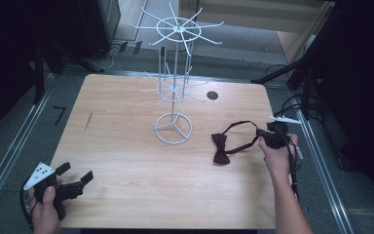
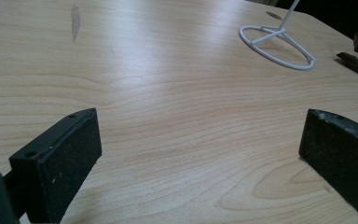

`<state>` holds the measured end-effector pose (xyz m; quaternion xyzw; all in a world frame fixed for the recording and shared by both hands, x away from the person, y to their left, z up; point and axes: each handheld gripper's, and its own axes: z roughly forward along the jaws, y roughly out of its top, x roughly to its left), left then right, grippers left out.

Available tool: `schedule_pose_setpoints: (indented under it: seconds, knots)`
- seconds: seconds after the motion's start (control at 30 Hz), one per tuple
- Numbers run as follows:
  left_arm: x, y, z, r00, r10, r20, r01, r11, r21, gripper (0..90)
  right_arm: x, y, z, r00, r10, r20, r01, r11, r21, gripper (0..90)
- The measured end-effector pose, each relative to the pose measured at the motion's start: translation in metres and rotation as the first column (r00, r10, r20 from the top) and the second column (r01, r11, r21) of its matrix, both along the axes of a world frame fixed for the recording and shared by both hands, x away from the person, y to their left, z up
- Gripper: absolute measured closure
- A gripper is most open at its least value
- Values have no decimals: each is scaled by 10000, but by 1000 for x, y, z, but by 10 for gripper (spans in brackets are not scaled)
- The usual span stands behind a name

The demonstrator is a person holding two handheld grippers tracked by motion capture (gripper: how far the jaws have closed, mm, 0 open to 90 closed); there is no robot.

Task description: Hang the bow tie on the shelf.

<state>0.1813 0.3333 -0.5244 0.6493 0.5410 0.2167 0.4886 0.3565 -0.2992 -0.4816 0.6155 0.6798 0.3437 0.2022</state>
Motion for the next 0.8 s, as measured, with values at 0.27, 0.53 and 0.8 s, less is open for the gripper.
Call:
schedule_pose_setpoints:
  seconds: [0.27,0.53,0.8]
  knots:
    - [0,0,0,10000,-3,-3,3,10000,-2,0,-15,18,32,9809,924,1714,-1065,9915,749,900]
    - [0,0,0,10000,-12,0,12,10000,8,0,-24,33,61,9552,1080,2756,-1436,9833,1121,900]
    - [0,0,0,10000,-21,-3,21,10000,10,0,-31,47,86,9298,1321,3435,-1828,9759,1194,900]
